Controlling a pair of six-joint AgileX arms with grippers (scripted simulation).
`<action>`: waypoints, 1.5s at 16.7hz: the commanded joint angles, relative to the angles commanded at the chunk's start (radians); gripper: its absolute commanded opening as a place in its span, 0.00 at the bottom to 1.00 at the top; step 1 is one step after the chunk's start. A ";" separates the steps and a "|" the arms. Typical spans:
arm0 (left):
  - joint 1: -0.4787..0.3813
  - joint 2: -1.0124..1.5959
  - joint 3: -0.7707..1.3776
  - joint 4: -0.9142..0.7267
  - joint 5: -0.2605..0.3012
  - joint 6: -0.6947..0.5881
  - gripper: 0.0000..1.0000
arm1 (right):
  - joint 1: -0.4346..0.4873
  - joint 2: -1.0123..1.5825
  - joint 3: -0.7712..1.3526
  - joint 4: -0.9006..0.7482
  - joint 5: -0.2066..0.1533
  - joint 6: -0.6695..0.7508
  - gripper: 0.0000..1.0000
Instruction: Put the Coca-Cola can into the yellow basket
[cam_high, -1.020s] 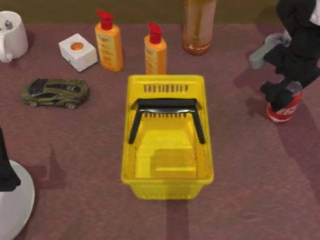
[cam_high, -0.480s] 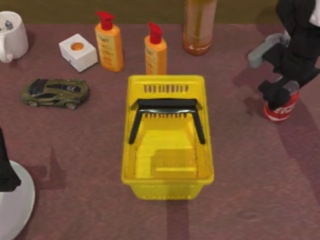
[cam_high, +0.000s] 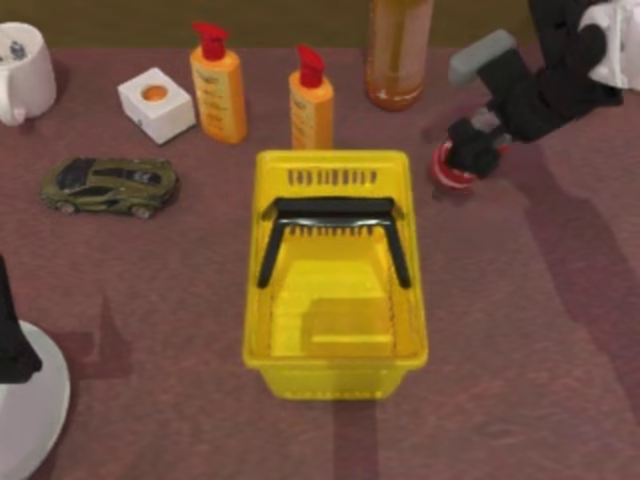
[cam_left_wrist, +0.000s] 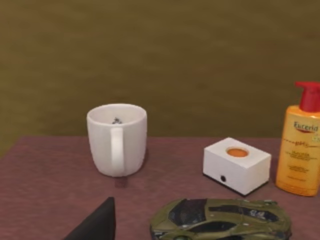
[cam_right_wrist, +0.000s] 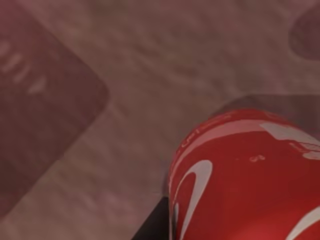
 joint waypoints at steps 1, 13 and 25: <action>0.000 0.000 0.000 0.000 0.000 0.000 1.00 | 0.008 -0.008 -0.032 0.102 -0.055 0.033 0.00; 0.000 0.000 0.000 0.000 0.000 0.000 1.00 | 0.108 -0.177 -0.438 1.255 -0.689 0.406 0.00; 0.000 0.000 0.000 0.000 0.000 0.000 1.00 | 0.122 -0.188 -0.495 1.447 -0.793 0.452 0.00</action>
